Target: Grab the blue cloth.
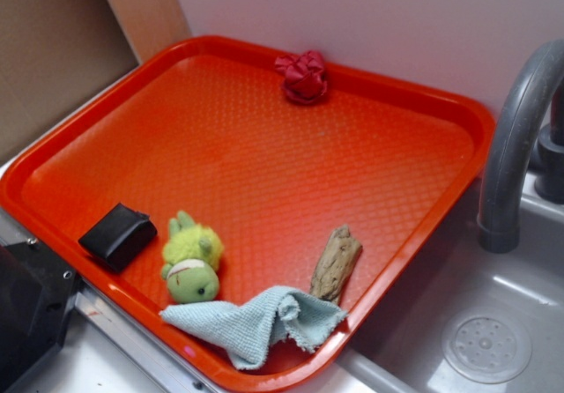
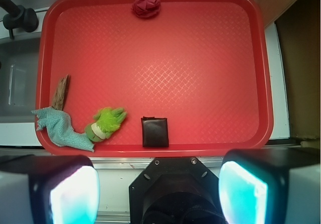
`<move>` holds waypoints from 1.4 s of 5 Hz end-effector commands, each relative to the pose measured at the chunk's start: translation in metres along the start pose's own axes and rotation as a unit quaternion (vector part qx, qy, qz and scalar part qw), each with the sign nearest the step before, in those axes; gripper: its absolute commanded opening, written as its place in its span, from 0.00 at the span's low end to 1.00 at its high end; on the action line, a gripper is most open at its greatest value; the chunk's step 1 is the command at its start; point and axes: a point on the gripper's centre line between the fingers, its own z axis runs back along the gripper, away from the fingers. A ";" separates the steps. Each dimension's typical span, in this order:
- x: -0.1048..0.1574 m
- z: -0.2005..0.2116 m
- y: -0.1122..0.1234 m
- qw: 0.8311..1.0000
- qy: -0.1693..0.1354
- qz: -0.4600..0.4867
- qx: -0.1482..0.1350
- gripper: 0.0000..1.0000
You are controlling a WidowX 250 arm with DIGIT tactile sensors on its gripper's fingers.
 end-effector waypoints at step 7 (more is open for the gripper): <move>-0.035 -0.095 -0.109 0.920 -0.032 -0.351 -0.173 1.00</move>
